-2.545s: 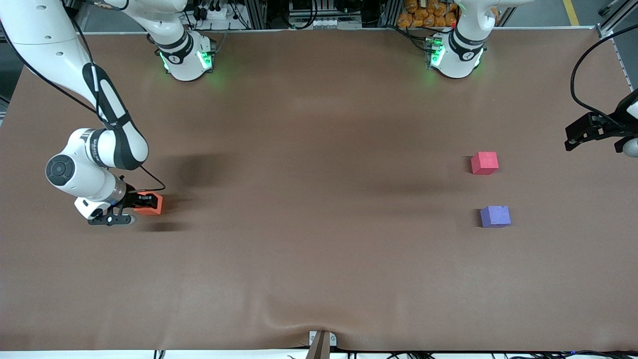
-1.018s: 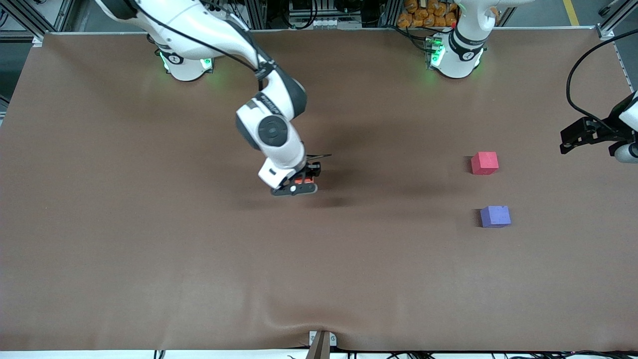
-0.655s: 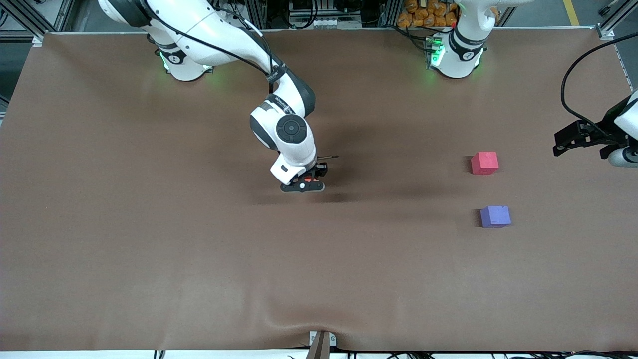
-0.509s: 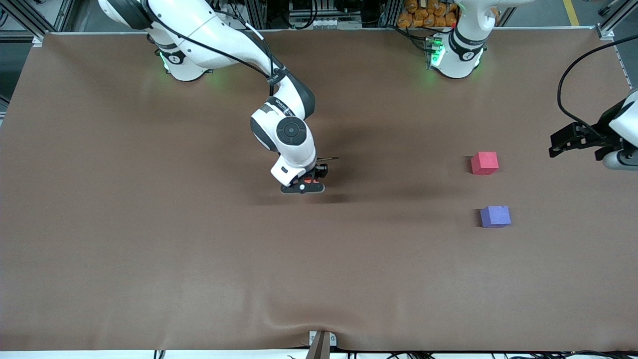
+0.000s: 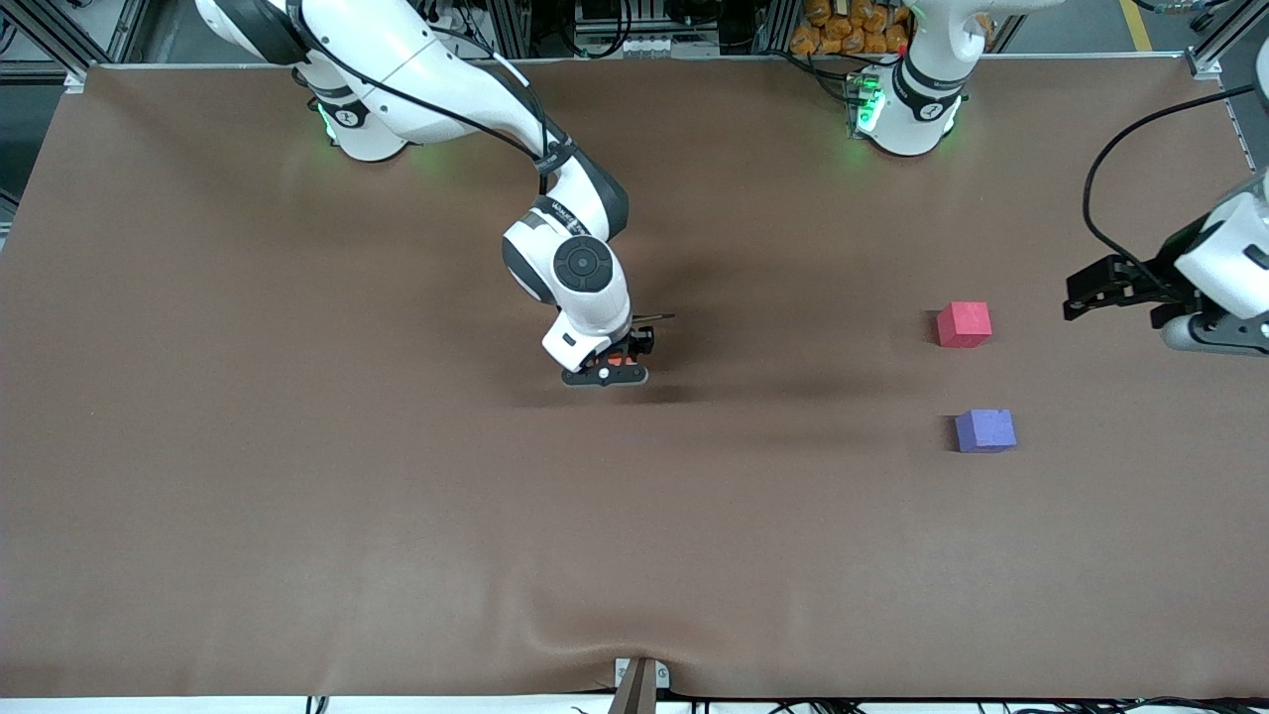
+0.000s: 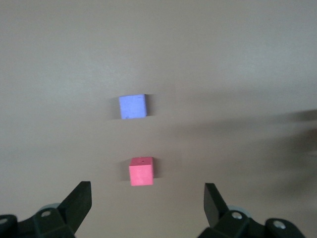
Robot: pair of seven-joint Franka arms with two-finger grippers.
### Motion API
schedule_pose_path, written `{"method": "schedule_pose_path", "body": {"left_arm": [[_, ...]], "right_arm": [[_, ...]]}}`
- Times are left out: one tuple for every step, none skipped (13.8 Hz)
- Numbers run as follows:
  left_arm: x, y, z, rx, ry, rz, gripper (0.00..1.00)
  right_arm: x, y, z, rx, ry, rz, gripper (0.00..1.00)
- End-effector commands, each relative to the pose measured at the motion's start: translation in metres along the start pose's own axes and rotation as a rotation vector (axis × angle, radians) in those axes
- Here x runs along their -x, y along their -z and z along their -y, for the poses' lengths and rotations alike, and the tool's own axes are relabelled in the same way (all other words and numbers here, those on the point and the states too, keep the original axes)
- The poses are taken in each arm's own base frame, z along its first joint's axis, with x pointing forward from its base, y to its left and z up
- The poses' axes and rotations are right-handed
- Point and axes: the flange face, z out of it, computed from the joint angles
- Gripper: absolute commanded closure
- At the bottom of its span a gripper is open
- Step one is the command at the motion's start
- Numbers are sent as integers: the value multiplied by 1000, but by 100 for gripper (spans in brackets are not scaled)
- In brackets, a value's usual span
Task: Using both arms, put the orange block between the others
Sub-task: 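Carry the orange cube toward the table middle with the right gripper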
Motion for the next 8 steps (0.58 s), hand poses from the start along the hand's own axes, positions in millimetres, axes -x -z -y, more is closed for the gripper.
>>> {"method": "schedule_pose_path", "body": {"left_arm": [[-1, 2, -28, 13, 34, 4, 0], [-3, 0, -39, 14, 39, 8, 0], [-3, -1, -50, 14, 43, 7, 0], [-5, -6, -62, 21, 43, 12, 0], [-7, -10, -66, 52, 55, 20, 0], [-11, -20, -71, 81, 64, 40, 0], [-12, -23, -81, 91, 64, 45, 0], [-12, -25, -100, 96, 69, 43, 0]], "right_arm": [[-16, 24, 0, -4, -9, -41, 0], [-21, 45, -5, 0, -17, -46, 0], [-26, 61, -14, 12, -26, -39, 0], [-35, 84, -29, 21, -29, -40, 0], [-48, 101, -51, 33, -21, -32, 0], [-63, 114, -80, 41, -9, -21, 0], [-79, 124, -112, 48, 14, -12, 0], [-89, 136, -138, 58, 48, -7, 0]]}}
